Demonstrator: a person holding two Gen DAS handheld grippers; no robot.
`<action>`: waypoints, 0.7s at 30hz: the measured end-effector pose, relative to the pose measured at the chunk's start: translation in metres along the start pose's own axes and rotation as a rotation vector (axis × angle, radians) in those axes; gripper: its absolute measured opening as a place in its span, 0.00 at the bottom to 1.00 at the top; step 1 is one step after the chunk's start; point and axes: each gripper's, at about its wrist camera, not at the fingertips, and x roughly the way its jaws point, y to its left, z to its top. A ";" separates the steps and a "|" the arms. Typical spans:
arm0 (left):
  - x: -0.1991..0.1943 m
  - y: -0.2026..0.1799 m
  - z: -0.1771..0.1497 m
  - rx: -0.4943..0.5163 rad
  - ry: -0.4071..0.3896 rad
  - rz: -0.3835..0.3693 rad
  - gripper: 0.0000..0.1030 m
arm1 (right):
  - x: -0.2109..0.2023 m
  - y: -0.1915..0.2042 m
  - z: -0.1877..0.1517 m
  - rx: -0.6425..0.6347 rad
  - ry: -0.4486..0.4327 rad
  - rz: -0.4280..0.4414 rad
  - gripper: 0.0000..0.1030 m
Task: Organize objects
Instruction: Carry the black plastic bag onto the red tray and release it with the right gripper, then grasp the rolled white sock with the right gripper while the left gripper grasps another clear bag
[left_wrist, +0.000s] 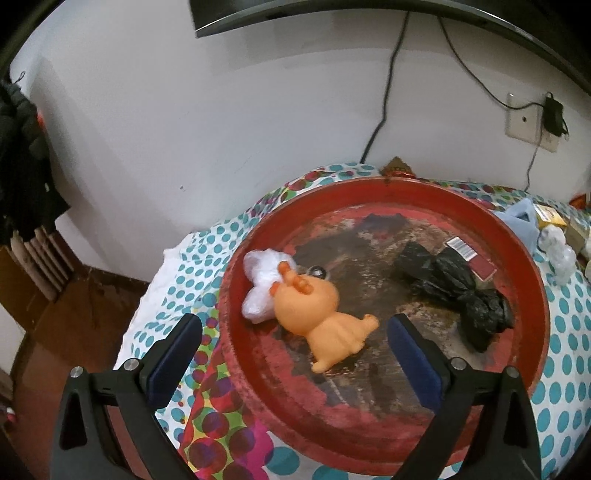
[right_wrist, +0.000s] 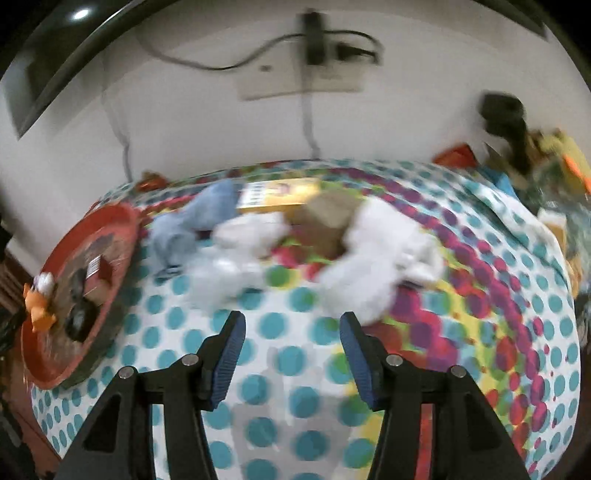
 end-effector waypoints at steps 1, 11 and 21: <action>-0.001 -0.003 0.000 0.008 0.001 -0.004 0.98 | 0.002 -0.003 0.000 0.001 0.002 -0.003 0.53; -0.023 -0.057 0.015 0.150 -0.017 -0.066 1.00 | 0.032 -0.028 0.006 0.053 0.007 0.002 0.53; -0.038 -0.162 0.045 0.311 -0.059 -0.218 1.00 | 0.057 -0.035 0.018 0.053 0.012 0.037 0.55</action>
